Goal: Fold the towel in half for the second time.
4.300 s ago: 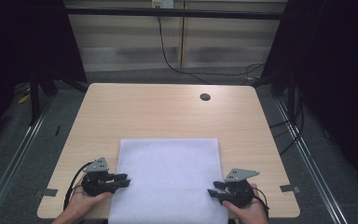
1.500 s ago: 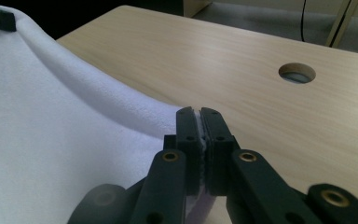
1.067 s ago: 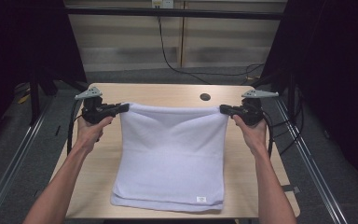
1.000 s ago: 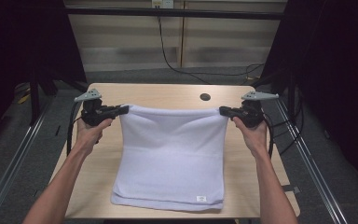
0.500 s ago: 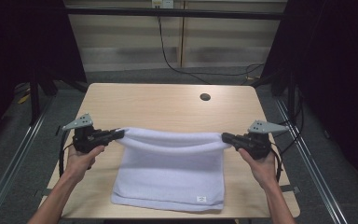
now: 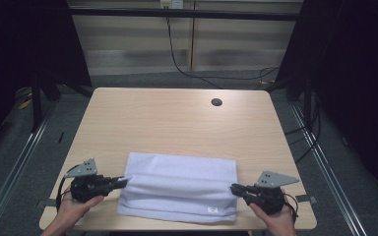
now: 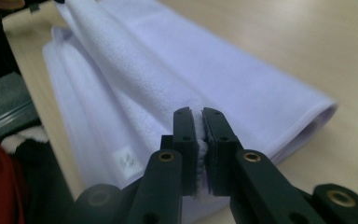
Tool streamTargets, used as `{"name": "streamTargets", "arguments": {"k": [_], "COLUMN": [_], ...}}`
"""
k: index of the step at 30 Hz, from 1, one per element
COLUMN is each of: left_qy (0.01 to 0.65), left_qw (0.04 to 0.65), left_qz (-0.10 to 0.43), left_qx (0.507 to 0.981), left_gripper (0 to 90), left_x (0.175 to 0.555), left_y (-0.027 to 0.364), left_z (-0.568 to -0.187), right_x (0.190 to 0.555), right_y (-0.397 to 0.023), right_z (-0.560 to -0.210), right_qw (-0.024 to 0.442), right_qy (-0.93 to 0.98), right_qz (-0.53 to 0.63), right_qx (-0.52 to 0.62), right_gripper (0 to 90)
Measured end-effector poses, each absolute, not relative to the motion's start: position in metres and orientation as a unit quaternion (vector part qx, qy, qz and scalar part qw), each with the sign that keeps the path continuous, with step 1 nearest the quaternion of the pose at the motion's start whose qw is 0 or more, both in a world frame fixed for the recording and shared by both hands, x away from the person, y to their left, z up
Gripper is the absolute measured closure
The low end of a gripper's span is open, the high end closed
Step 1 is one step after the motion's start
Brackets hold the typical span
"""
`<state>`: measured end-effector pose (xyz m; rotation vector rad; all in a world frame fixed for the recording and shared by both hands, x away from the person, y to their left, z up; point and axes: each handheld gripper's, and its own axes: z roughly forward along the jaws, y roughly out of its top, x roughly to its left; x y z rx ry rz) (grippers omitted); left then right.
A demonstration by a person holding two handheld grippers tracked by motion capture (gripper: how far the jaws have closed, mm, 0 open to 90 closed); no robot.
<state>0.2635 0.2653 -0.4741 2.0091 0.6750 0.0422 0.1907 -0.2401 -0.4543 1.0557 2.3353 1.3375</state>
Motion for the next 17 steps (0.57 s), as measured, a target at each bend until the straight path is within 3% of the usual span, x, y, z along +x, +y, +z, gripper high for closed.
{"name": "streamTargets", "arguments": {"k": [2,4,6,12,17], "left_qy": [0.285,0.282,0.279,0.346,0.384], "left_qw": [0.485,0.491,0.505,0.515,0.501], "left_qz": [-0.002,-0.007,-0.018,0.031,0.065], "left_qx": [0.827,0.825,0.817,0.784,0.773], "left_gripper": [78.7,73.0,64.2,39.4,29.6], "left_x": [0.255,0.247,0.244,0.267,0.278], "left_y": [0.267,0.27,0.273,0.285,0.291], "left_z": [-0.484,-0.483,-0.479,-0.473,-0.479], "right_x": [0.182,0.176,0.168,0.17,0.182], "right_y": [-0.237,-0.235,-0.239,-0.26,-0.275], "right_z": [-0.466,-0.472,-0.47,-0.456,-0.464], "right_qw": [0.112,0.104,0.101,0.155,0.173], "right_qy": [0.808,0.816,0.804,0.755,0.73], "right_qz": [0.448,0.434,0.453,0.487,0.482], "right_qx": [0.367,0.369,0.372,0.41,0.452], "right_gripper": [81.9,73.8,70.7,51.0,37.8]}}
